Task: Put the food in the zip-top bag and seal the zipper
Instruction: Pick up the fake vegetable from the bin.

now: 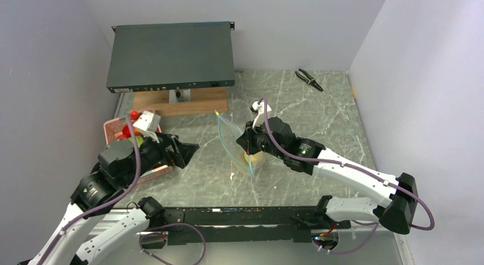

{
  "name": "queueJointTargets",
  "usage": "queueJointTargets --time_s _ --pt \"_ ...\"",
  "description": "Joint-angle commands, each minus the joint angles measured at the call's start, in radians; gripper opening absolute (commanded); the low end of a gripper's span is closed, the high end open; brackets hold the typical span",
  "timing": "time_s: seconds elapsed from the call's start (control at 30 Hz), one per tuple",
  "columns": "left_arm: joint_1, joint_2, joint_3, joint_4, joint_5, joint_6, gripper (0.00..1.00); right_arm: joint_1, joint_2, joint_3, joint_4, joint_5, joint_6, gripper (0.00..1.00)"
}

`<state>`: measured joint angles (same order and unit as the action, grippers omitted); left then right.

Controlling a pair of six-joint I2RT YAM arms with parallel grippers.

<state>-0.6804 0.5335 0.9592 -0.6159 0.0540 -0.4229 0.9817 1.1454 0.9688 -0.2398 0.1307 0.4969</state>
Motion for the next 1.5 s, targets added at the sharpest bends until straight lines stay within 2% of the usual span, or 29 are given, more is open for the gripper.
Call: queueJointTargets --time_s 0.0,0.17,0.27,0.33,0.4,0.47,0.63,0.77,0.9,1.1,1.47 --pt "0.000 0.014 0.081 -0.242 -0.370 -0.042 1.00 0.003 0.006 0.007 0.010 0.025 -0.020 0.00" --pt "0.003 0.088 0.091 -0.446 -0.620 -0.122 1.00 0.003 0.017 0.019 0.004 0.024 -0.024 0.00" --pt "0.044 0.113 0.051 -0.480 -0.677 -0.157 1.00 0.003 0.016 0.019 -0.001 0.025 -0.029 0.00" --pt "0.119 0.120 0.005 -0.449 -0.635 -0.143 1.00 0.003 0.018 0.022 -0.006 0.028 -0.030 0.00" --pt "0.264 0.131 -0.046 -0.403 -0.541 -0.107 1.00 0.003 0.018 0.025 -0.011 0.027 -0.031 0.00" --pt "0.357 0.138 -0.087 -0.348 -0.469 -0.086 1.00 0.003 0.015 0.025 -0.013 0.027 -0.029 0.00" --pt "0.522 0.231 -0.138 -0.272 -0.392 -0.070 1.00 0.003 0.003 0.021 -0.021 0.033 -0.030 0.00" --pt "0.606 0.276 -0.200 -0.221 -0.367 -0.108 1.00 0.002 0.002 0.019 -0.024 0.037 -0.033 0.00" --pt "0.653 0.264 -0.272 -0.171 -0.393 -0.138 1.00 0.002 0.004 0.018 -0.022 0.038 -0.035 0.00" --pt "0.677 0.315 -0.278 -0.154 -0.494 -0.156 0.99 0.002 0.028 0.026 -0.016 0.027 -0.039 0.00" --pt "0.702 0.396 -0.295 -0.114 -0.513 -0.141 0.85 0.002 0.050 0.038 -0.007 0.019 -0.038 0.00"
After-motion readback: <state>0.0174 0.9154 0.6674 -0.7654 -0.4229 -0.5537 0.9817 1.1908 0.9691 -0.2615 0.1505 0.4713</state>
